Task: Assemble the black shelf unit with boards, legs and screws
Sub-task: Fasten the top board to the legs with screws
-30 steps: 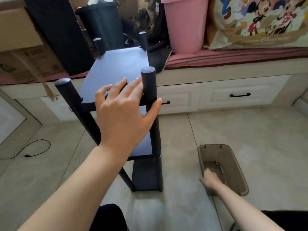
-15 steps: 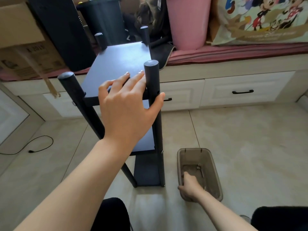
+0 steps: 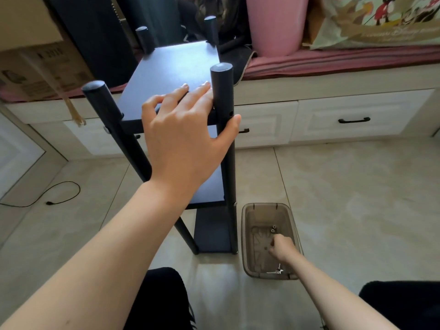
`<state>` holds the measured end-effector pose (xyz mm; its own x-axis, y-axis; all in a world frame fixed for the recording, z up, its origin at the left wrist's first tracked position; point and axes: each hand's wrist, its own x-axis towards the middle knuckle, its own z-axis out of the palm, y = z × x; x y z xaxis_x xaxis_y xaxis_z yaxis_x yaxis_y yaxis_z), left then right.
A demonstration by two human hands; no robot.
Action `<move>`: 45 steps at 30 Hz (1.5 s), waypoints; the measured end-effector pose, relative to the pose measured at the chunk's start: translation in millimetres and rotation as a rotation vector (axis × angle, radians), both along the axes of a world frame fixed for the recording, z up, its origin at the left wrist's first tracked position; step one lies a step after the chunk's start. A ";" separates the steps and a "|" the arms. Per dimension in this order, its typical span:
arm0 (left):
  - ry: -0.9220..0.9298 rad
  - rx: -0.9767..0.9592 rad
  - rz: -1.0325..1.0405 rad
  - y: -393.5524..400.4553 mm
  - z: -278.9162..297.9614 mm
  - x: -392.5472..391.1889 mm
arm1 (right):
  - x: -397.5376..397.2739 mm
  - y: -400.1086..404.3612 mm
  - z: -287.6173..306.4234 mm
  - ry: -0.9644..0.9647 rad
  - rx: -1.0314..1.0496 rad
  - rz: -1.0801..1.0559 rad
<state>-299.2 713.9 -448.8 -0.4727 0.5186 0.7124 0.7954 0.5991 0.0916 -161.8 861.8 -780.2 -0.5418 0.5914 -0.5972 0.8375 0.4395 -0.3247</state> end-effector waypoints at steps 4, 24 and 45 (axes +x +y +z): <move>0.004 0.012 0.002 0.5 -0.4 0.5 | 9.2 14.6 -9.3 -0.126 0.015 0.039; 0.028 0.031 0.017 1.8 -1.3 3.5 | 4.2 1.6 -47.2 -0.144 -0.069 0.117; 0.043 0.062 0.004 3.6 -3.1 2.8 | -7.9 10.2 -43.4 -0.203 0.024 0.278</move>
<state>-296.5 717.5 -451.9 -0.4433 0.4711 0.7626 0.7969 0.5967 0.0947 -169.7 872.0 -823.5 -0.5555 0.4534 -0.6970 0.7314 0.6652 -0.1502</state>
